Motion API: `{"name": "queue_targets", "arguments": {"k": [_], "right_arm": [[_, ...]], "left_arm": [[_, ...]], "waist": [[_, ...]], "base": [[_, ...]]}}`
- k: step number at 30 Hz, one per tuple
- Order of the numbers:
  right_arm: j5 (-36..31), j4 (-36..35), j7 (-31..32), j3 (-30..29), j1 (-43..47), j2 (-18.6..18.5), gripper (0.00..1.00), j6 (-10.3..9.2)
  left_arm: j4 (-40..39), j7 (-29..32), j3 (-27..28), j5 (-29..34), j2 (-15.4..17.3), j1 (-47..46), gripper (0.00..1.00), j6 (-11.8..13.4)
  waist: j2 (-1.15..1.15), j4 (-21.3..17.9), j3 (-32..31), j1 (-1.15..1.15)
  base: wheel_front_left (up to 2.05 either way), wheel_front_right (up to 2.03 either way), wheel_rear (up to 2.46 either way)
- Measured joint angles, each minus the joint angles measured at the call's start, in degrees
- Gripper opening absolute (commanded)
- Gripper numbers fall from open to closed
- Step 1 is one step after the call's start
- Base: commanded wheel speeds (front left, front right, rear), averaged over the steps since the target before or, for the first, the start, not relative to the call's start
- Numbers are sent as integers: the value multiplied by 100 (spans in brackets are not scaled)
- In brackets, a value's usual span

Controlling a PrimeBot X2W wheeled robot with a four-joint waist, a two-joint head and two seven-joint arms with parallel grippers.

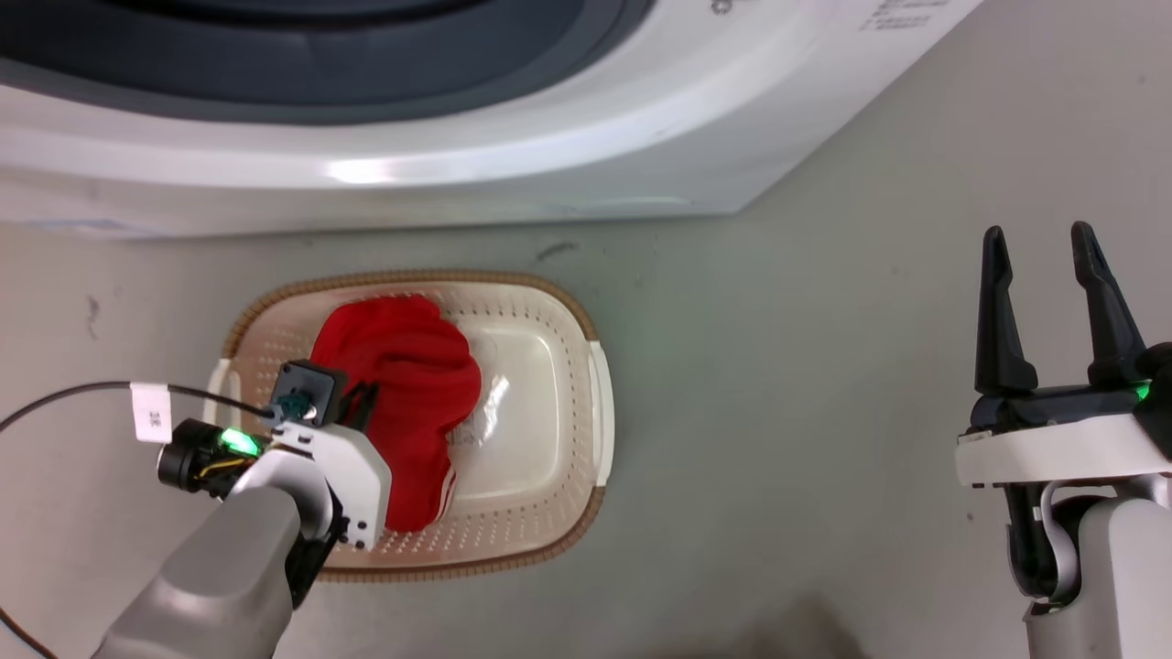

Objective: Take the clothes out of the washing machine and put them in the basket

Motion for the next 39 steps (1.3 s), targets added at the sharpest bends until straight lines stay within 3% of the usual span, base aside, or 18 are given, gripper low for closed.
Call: {"name": "queue_targets", "arguments": {"k": [9, 21, 22, 23, 31, 39], "right_arm": [[2, -191, 0, 77, -28, 1, 100, 0], [-1, -338, 0, 178, -26, 2, 100, 0], [-1, -337, 0, 172, -26, 2, 100, 0], [-2, -327, 0, 157, -26, 2, 100, 0], [-58, -176, 1, 162, -34, 3, 100, 0], [-30, 88, 0, 199, -20, 3, 100, 0]], "left_arm": [[1327, -263, 101, -25, -405, -654, 0, -209], [1879, -332, 211, 60, -621, -1027, 0, -310], [1874, -335, 246, 44, -631, -1024, 33, -349], [1849, -337, 269, 38, -648, -1012, 100, -383], [1666, -342, 738, -54, -787, -736, 100, -314], [901, -342, 1257, 263, -783, -273, 100, -278]], "waist": [[0, -164, 923, 0], [0, -331, 1565, 0], [0, -328, 1554, 0], [0, -322, 1533, 0], [0, -205, 1140, 0], [0, -106, 372, -1]], "base": [[0, 0, 0], [0, 0, 0], [0, 0, 0], [0, 0, 0], [0, 0, 0], [0, 0, 0]]}}
